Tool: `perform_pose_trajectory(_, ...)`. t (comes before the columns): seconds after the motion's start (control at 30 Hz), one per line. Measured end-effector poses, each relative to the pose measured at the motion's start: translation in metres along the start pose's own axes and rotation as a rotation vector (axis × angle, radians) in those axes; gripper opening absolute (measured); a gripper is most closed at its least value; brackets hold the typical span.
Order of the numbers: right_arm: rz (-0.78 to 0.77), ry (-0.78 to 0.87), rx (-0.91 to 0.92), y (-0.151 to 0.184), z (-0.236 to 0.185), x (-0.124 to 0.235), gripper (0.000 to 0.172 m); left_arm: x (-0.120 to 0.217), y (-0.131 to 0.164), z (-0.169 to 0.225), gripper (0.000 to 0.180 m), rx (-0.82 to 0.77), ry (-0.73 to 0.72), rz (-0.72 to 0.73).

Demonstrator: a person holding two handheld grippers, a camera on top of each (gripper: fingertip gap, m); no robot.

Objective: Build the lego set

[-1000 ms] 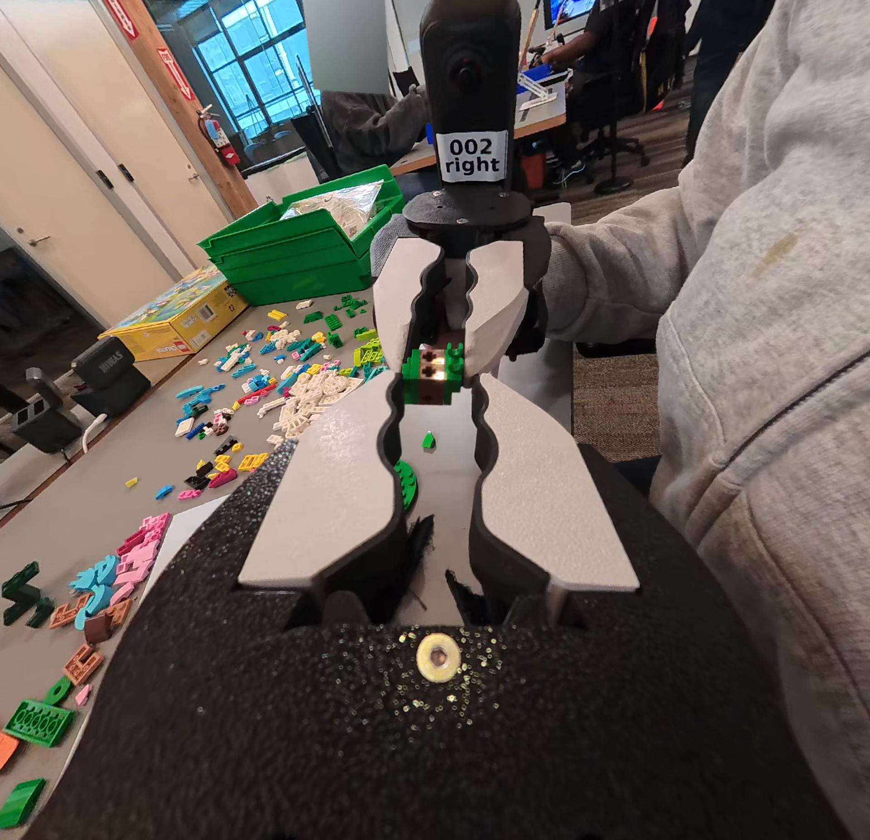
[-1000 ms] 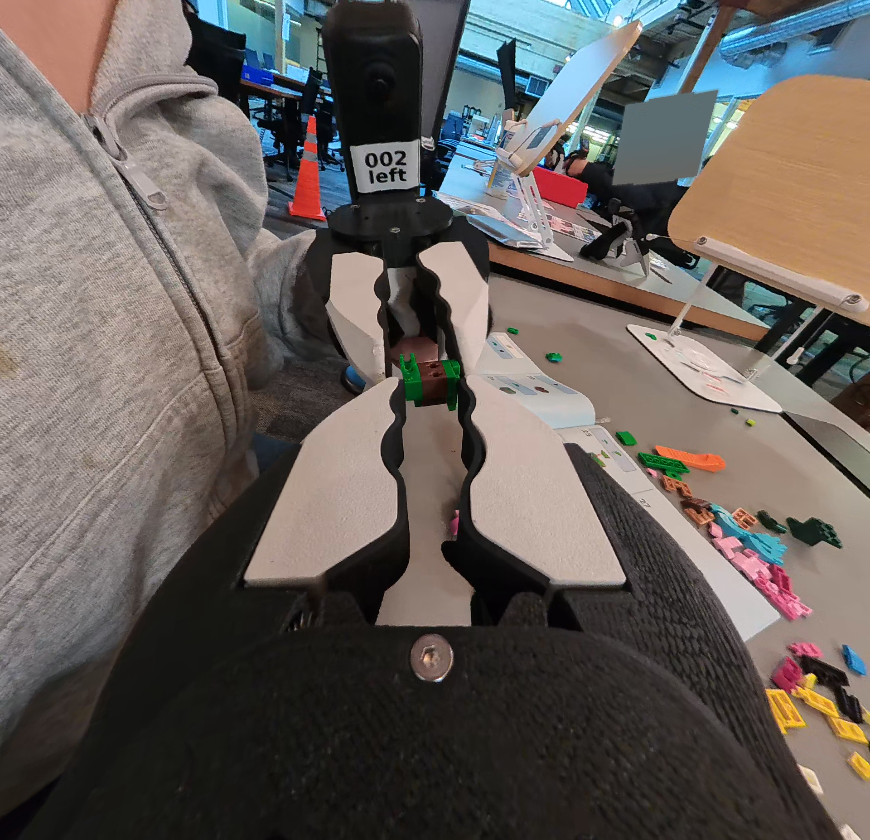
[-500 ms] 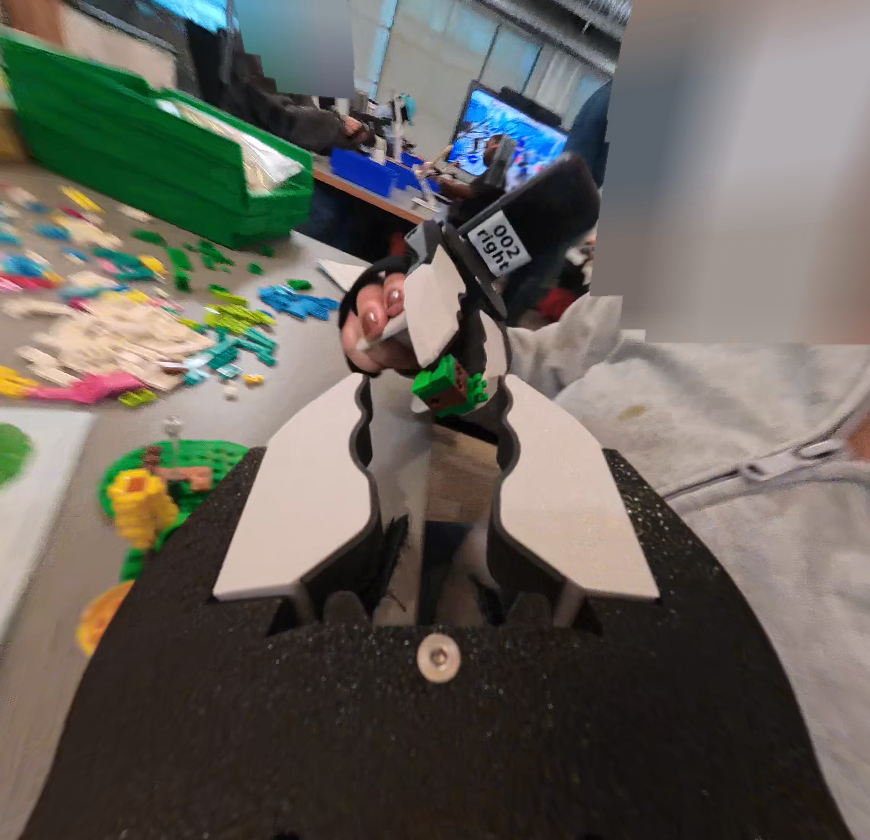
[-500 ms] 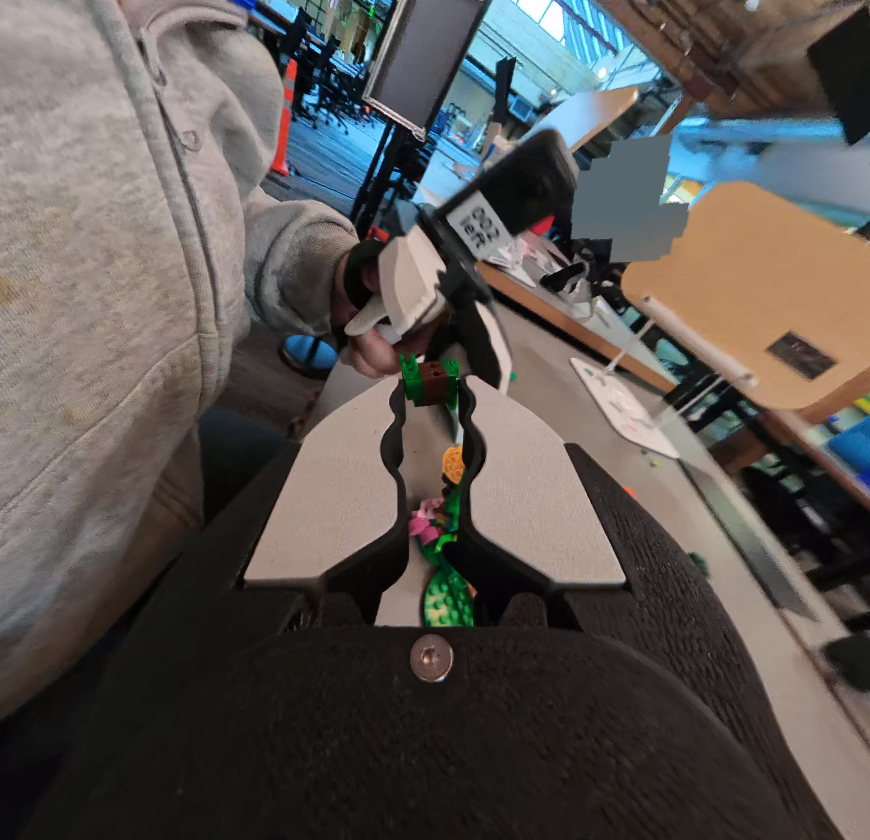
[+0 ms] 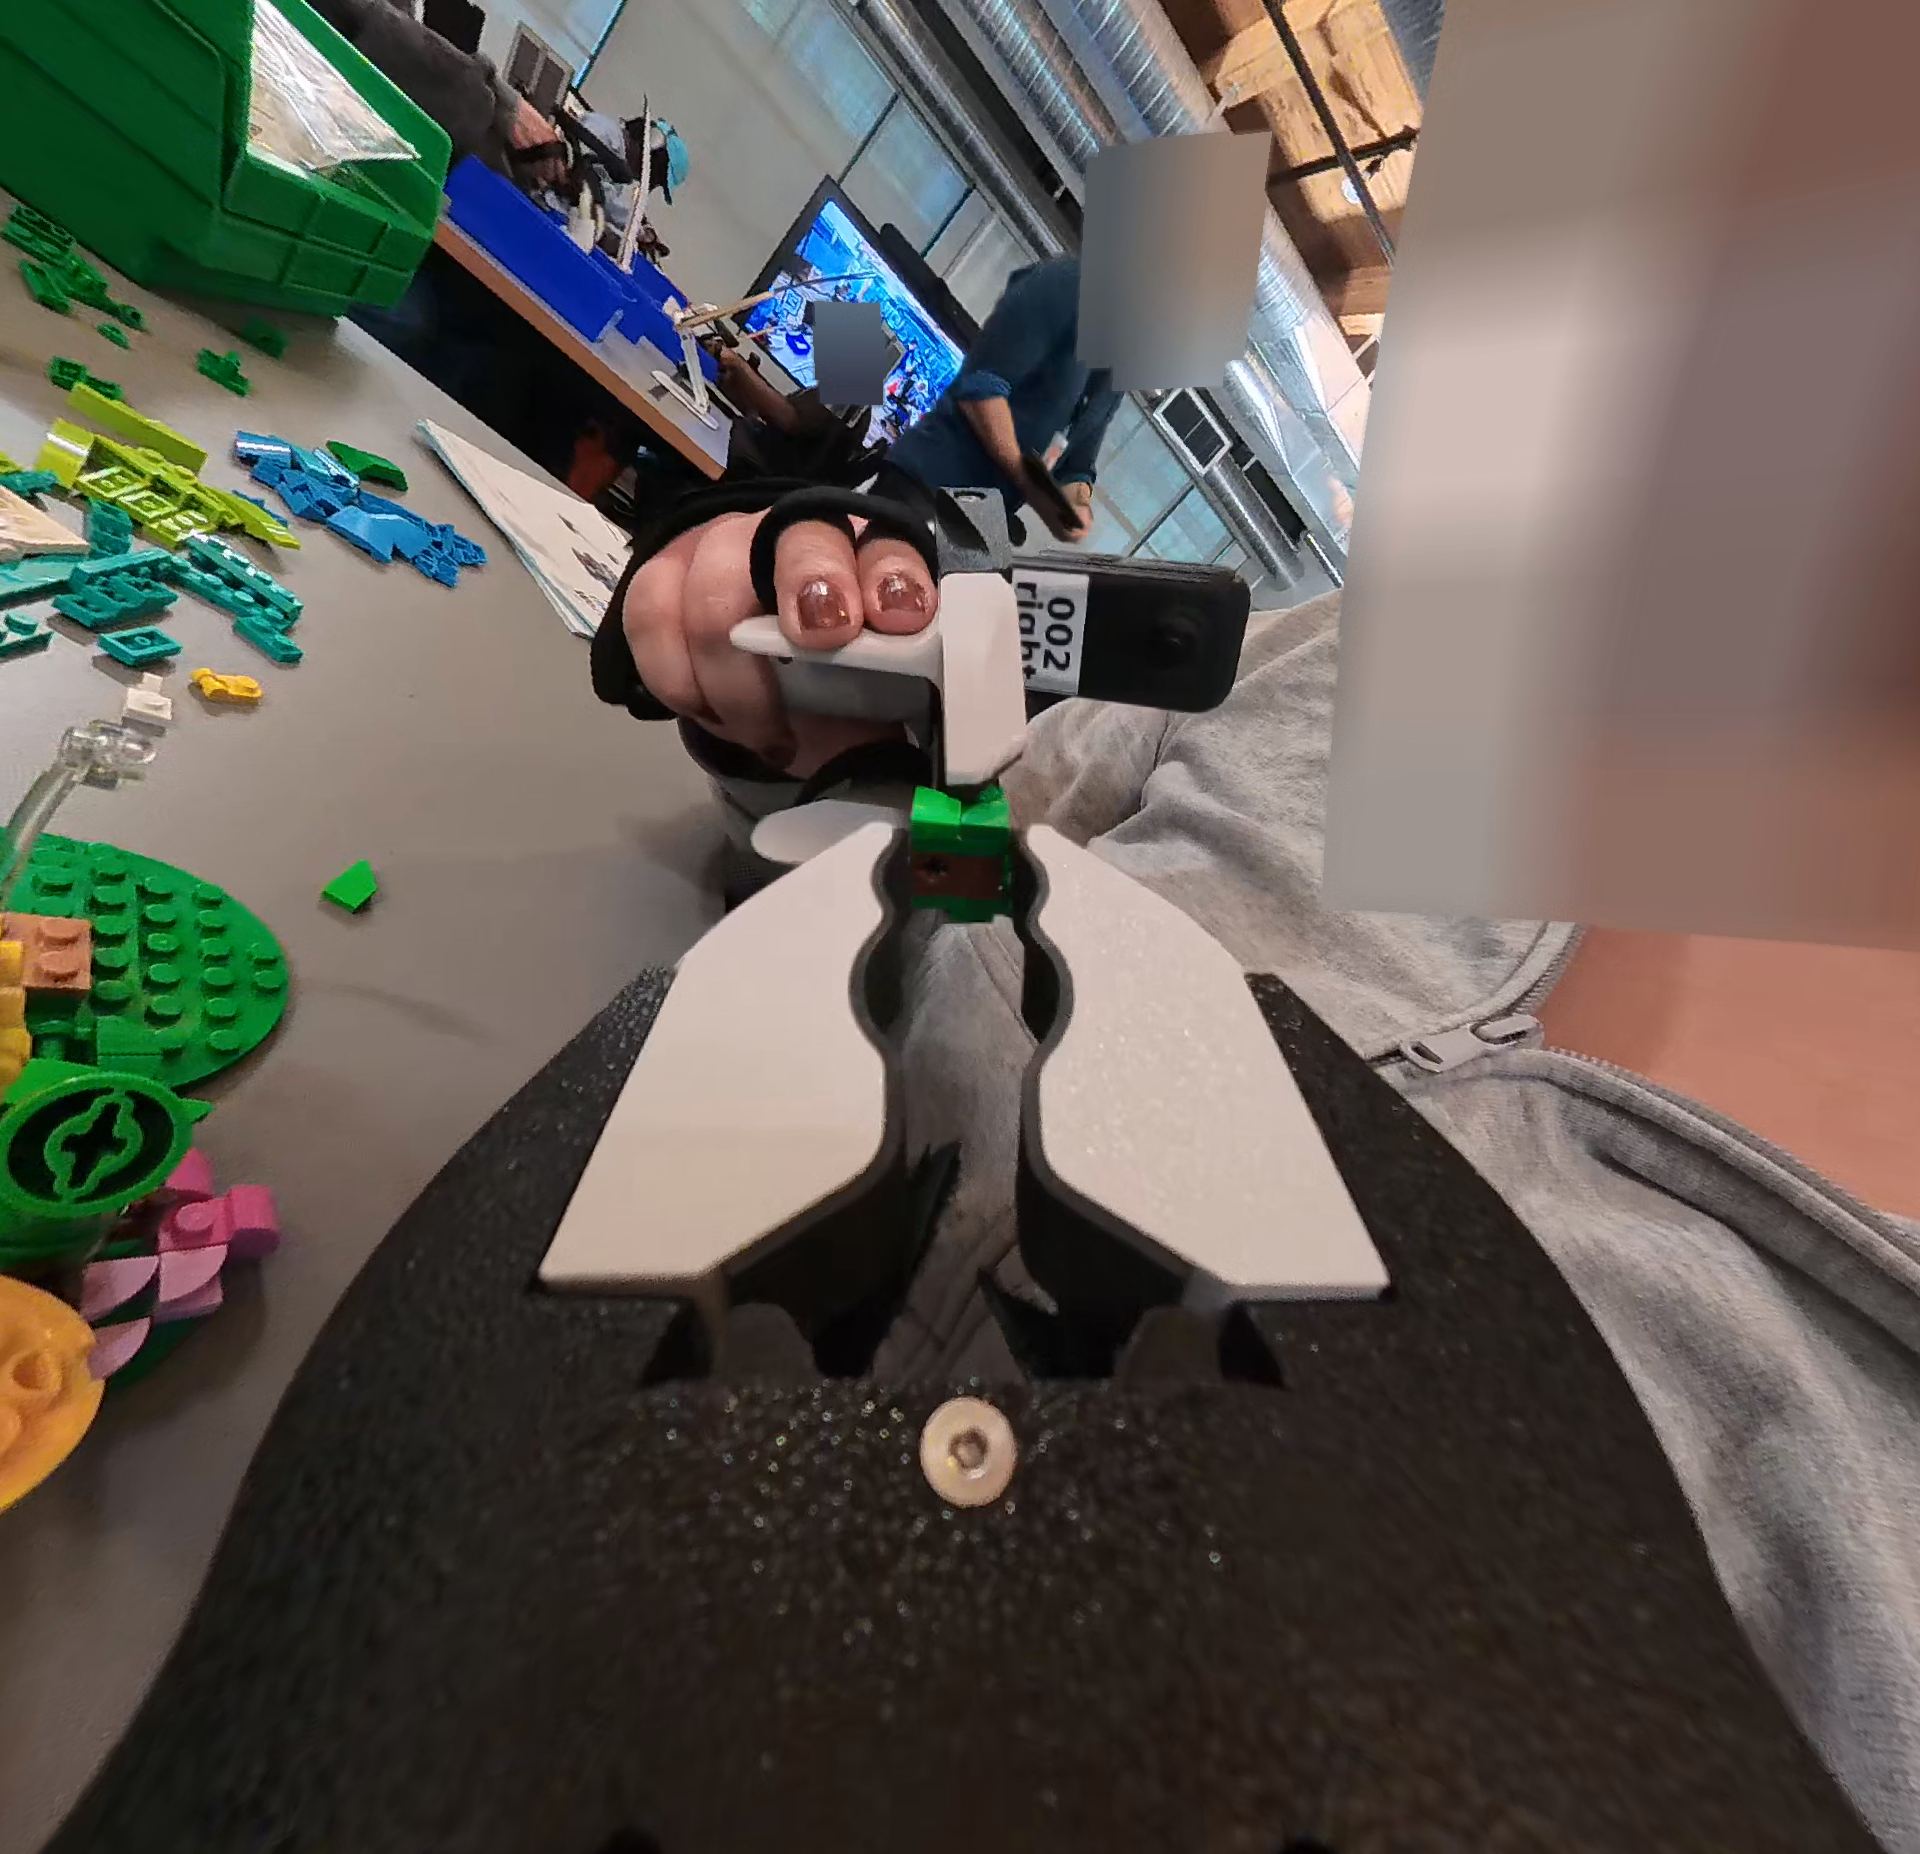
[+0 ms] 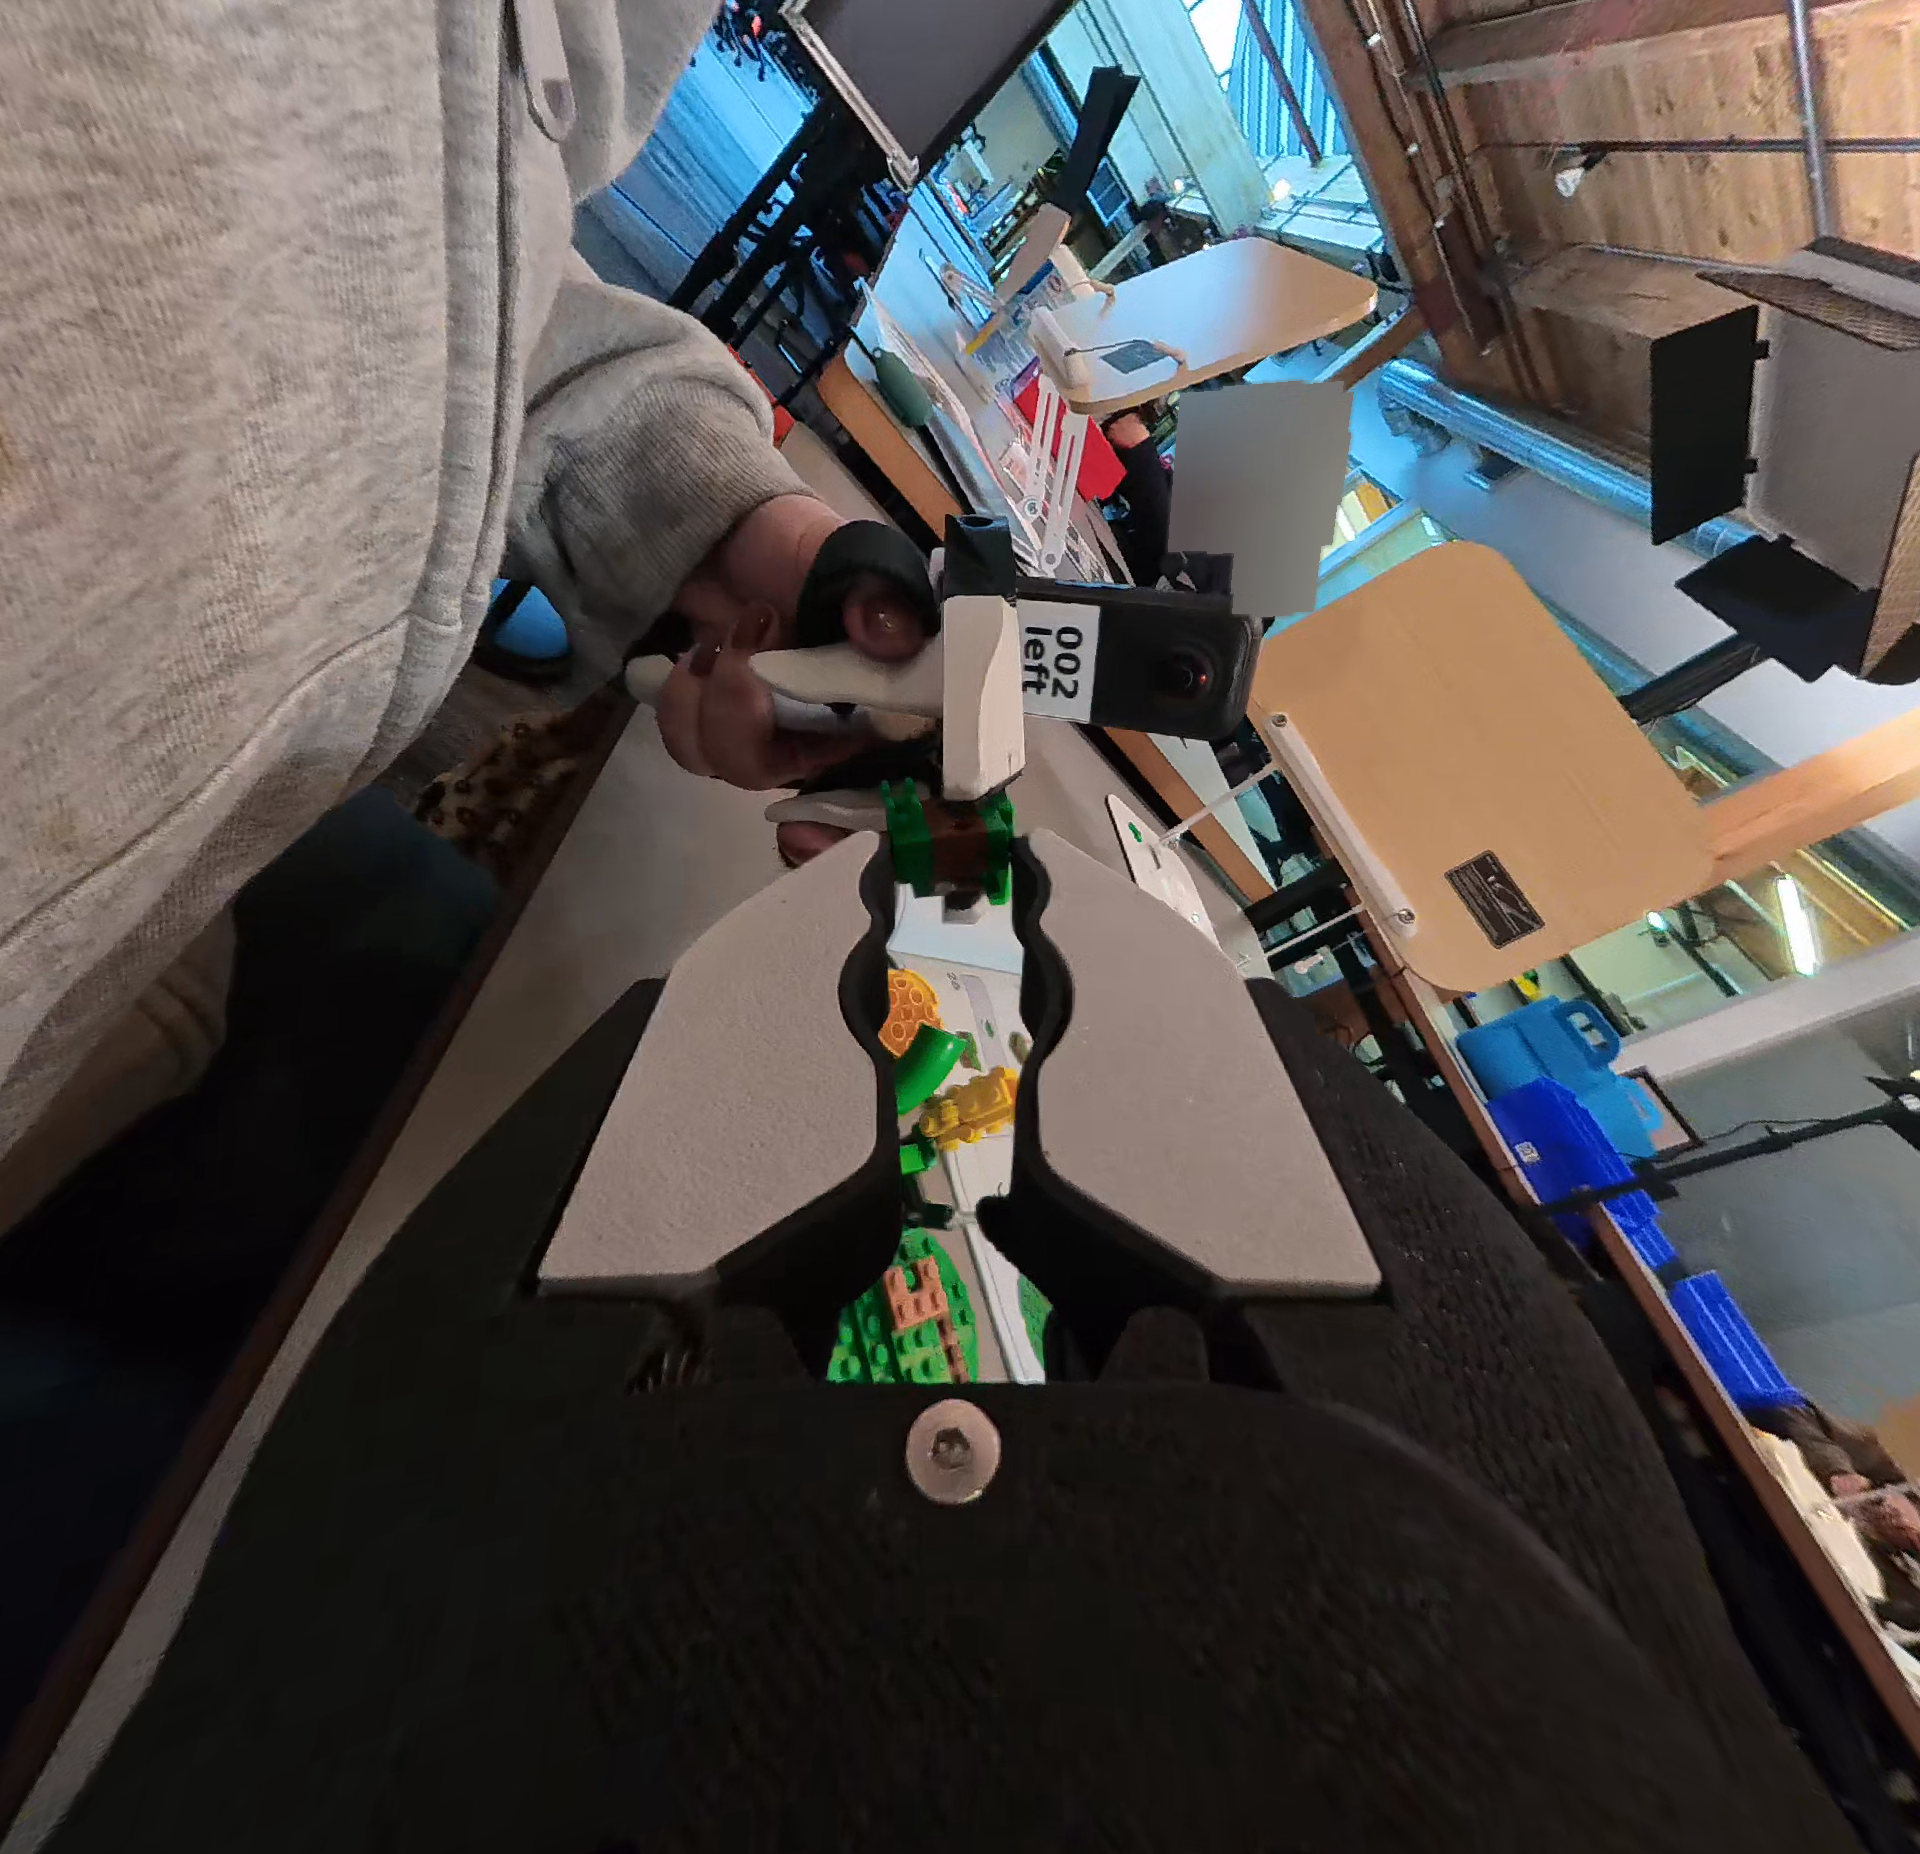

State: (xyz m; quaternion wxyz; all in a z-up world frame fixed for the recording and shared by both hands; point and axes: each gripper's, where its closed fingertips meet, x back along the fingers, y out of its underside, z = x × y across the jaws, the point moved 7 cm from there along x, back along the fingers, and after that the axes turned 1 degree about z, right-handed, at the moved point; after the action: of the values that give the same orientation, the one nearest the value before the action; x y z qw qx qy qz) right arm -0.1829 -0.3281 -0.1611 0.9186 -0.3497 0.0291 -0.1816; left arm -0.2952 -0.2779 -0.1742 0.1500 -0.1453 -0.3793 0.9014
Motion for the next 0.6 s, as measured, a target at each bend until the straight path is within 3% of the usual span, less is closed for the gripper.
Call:
perform_pose_trajectory(0.3, -0.008, 0.015, 0.035, 0.0, -0.001, 0.001, 0.021, -0.001, 0.003, 0.0, 0.016, 0.014, 0.021, -0.005)
perform_pose_trajectory(0.4, -0.093, 0.056, 0.094, 0.008, 0.006, 0.009, 0.024, 0.005, 0.002, -0.004, 0.016, -0.023, -0.026, 0.015)
perform_pose_trajectory(0.6, -0.427, -0.027, -0.354, 0.068, 0.037, 0.055, 0.034, 0.031, 0.01, -0.024, 0.016, -0.286, -0.336, -0.049)
